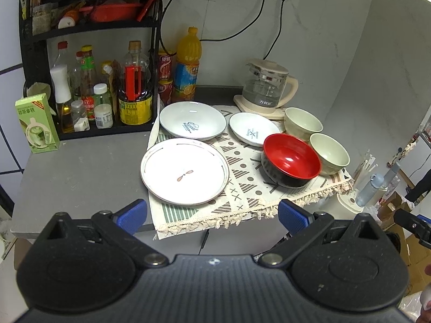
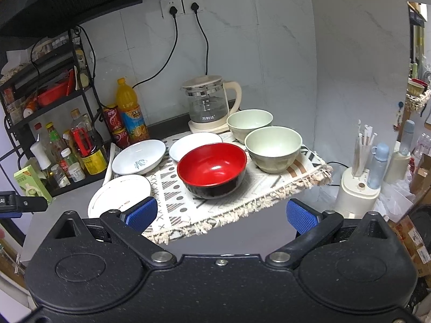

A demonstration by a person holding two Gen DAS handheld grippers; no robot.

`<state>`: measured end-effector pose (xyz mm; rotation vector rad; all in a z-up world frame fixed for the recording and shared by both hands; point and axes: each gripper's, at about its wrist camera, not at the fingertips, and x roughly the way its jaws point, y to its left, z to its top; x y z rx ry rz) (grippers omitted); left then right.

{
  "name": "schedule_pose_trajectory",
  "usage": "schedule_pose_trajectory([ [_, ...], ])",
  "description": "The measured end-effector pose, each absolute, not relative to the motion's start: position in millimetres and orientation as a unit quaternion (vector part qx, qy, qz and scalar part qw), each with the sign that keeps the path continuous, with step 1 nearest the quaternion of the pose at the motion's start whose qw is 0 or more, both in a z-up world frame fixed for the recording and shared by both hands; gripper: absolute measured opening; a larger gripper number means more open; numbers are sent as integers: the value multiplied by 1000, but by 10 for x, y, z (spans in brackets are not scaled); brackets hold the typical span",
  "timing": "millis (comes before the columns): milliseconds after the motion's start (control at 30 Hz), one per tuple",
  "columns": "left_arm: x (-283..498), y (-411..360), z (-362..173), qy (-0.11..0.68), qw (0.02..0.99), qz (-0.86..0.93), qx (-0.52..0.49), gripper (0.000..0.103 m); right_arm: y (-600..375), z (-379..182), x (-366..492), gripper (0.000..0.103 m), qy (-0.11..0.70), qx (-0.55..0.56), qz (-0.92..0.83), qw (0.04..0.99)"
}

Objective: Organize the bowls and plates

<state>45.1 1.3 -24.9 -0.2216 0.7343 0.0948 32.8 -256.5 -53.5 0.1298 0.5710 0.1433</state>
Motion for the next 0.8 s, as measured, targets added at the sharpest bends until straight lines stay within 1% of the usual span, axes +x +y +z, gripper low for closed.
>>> schedule_pose_trajectory([
  [433, 1166, 41, -369, 374, 919, 53, -114, 102, -2629, -641, 977, 103, 294, 66, 69, 951],
  [800, 1833, -67, -453, 388, 914, 36, -115, 102, -2720, -721, 1504, 103, 295, 71, 35, 952],
])
